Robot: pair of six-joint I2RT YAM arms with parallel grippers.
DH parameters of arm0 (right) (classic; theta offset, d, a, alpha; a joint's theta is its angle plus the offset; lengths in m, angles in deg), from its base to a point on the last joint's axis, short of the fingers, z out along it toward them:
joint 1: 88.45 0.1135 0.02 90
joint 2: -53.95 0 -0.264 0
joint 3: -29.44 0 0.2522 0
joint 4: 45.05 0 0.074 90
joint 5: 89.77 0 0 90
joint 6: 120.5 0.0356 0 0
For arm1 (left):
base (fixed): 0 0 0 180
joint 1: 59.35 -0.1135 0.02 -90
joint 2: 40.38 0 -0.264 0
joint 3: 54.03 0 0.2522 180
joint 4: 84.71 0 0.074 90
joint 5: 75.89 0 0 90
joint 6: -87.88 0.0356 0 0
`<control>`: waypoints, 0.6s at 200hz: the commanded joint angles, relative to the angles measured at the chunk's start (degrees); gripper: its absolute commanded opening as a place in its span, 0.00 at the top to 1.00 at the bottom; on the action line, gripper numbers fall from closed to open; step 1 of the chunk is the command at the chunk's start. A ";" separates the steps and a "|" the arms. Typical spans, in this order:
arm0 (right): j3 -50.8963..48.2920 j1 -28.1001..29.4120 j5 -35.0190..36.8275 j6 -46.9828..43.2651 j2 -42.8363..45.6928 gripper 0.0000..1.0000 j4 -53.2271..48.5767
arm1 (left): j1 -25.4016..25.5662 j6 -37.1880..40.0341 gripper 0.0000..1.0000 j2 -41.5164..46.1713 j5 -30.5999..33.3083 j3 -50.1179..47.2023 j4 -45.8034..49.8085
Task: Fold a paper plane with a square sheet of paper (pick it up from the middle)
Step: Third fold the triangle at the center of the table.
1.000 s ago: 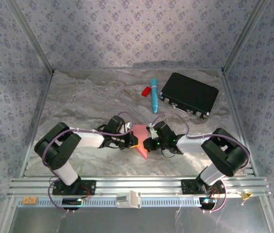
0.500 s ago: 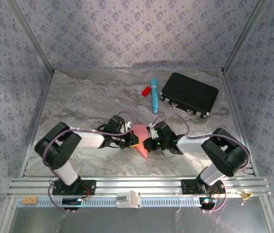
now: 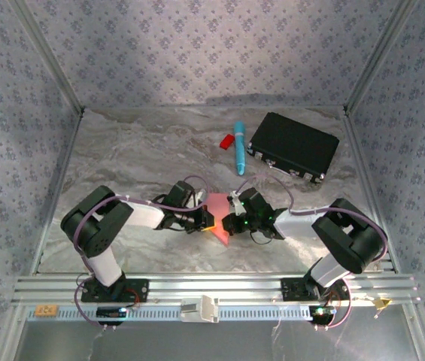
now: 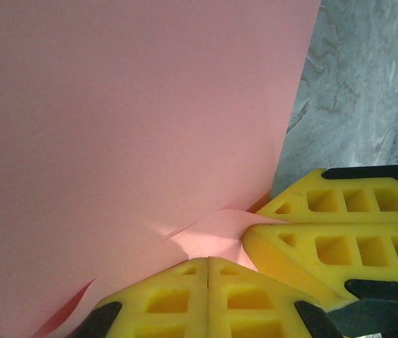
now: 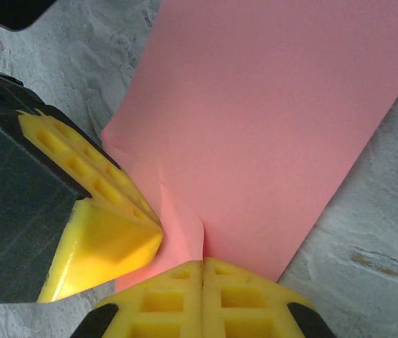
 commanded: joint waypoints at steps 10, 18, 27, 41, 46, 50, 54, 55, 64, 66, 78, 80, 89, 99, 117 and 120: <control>-0.49 -0.57 -0.55 1.78 0.69 0.85 -2.00 | 0.47 2.13 1.00 -1.52 1.46 -0.95 2.65; 0.20 -0.51 -0.26 2.20 1.43 0.80 -3.26 | 0.43 2.22 1.00 -1.52 1.42 -0.93 2.75; 1.58 -0.75 1.35 2.79 2.43 0.75 -6.95 | 0.44 2.38 1.00 -1.52 1.46 -0.73 2.94; 2.79 -1.28 2.25 3.71 4.75 0.67 -10.87 | 0.43 2.57 1.00 -1.52 1.45 -0.51 3.18; 3.00 -1.45 2.43 4.10 5.83 0.65 -11.94 | 0.47 2.63 1.00 -1.53 1.45 -0.56 3.25; 3.06 -1.48 2.50 4.44 6.81 0.63 -12.45 | 0.49 2.66 1.00 -1.54 1.38 -0.51 3.29; 2.98 -1.61 2.51 4.84 7.65 0.61 -12.83 | 0.48 2.72 1.00 -1.52 1.45 -0.50 3.31; 2.98 -1.61 2.51 4.84 7.65 0.61 -12.83 | 0.48 2.73 1.00 -1.52 1.50 -0.50 3.28; 2.68 -1.57 2.55 5.96 9.79 0.57 -13.25 | 0.50 2.75 1.00 -1.60 1.44 -0.51 3.35; 2.64 -1.61 2.63 6.23 10.15 0.56 -13.29 | 0.48 2.75 1.00 -1.61 1.45 -0.44 3.39; 2.20 -1.45 2.05 7.69 12.02 0.54 -13.38 | 0.54 2.71 1.00 -1.70 1.46 -0.35 3.38; 2.10 -1.34 1.86 7.76 12.20 0.54 -13.32 | 0.49 2.70 1.00 -1.65 1.46 -0.33 3.35; 1.90 -0.72 -0.07 9.02 12.58 0.57 -12.90 | 0.52 2.66 1.00 -1.70 1.51 -0.29 3.26; 2.08 0.24 -2.19 9.69 12.16 0.63 -12.56 | 0.53 2.66 1.00 -1.74 1.53 -0.24 3.24; 2.84 3.29 -3.50 10.43 10.52 0.76 -12.34 | 0.55 2.70 1.00 -1.86 1.46 -0.17 3.27; 2.95 3.75 -3.47 10.56 10.17 0.78 -12.38 | 0.54 2.67 1.00 -1.87 1.46 -0.15 3.31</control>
